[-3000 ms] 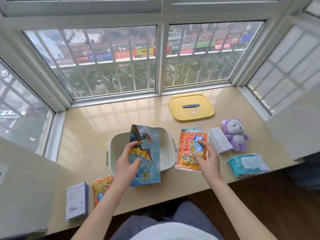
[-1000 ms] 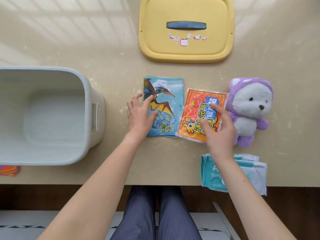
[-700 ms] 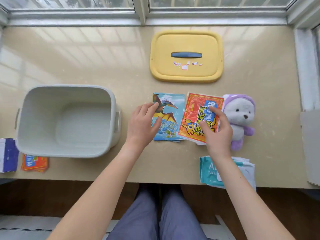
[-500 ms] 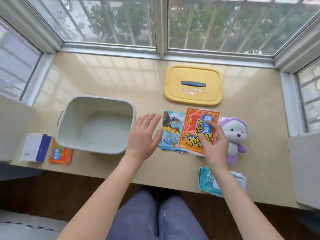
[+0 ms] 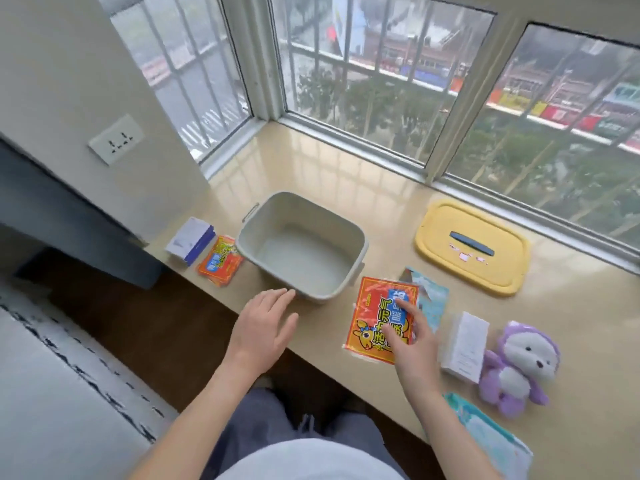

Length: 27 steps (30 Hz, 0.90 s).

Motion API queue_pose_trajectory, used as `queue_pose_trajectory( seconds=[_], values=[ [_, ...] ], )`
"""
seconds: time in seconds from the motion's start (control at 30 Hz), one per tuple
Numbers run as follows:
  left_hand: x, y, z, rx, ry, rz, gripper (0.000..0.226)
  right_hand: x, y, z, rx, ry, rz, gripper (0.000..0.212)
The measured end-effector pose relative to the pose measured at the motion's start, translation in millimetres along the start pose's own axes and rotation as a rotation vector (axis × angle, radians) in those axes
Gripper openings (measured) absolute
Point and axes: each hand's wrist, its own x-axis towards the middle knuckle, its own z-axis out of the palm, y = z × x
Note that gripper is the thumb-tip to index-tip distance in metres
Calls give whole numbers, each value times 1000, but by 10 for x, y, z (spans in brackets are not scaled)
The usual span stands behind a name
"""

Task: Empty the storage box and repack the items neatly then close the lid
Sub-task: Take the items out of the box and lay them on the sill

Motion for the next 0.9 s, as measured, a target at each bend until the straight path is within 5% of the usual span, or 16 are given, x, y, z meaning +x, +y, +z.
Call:
queue_pose_trajectory(
  seconds=[0.57,0.9],
  values=[
    [-221,-2842,-1174,-17,-62,-97,55,-449,67,2975,-101,-87,40,45],
    [229,-3536,-1306,-23,-165,-118,59,-272,93,3938,-78,-84,111,43]
  ],
)
